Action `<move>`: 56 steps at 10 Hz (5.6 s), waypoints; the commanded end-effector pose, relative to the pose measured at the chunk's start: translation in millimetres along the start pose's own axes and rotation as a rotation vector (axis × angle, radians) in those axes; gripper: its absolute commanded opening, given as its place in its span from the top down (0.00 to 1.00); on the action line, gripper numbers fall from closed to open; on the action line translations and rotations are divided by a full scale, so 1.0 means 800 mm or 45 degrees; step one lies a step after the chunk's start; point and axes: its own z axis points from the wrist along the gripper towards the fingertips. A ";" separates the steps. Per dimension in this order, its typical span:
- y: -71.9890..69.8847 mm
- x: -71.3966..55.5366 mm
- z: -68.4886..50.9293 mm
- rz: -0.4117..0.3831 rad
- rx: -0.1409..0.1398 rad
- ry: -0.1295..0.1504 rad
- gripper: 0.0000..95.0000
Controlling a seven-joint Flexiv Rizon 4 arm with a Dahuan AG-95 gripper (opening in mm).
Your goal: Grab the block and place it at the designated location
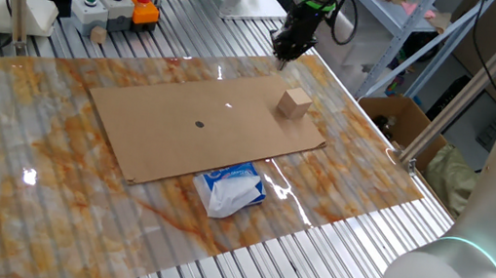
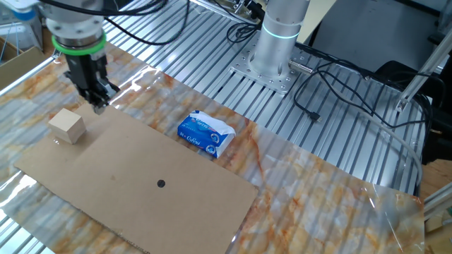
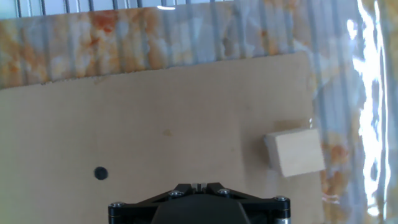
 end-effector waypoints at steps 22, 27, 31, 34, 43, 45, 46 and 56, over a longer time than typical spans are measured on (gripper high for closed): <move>-0.160 -0.042 -0.007 -0.367 -0.005 -0.004 1.00; -0.173 -0.028 0.054 -0.299 -0.027 -0.064 1.00; -0.175 -0.023 0.064 -0.307 -0.023 -0.058 1.00; -0.174 -0.021 0.066 -0.304 -0.020 -0.064 1.00; -0.173 -0.019 0.068 -0.296 -0.024 -0.071 1.00; -0.173 -0.019 0.068 -0.284 -0.043 -0.089 1.00; -0.173 -0.019 0.068 -0.284 -0.048 -0.089 1.00; -0.173 -0.019 0.068 -0.273 -0.070 -0.093 1.00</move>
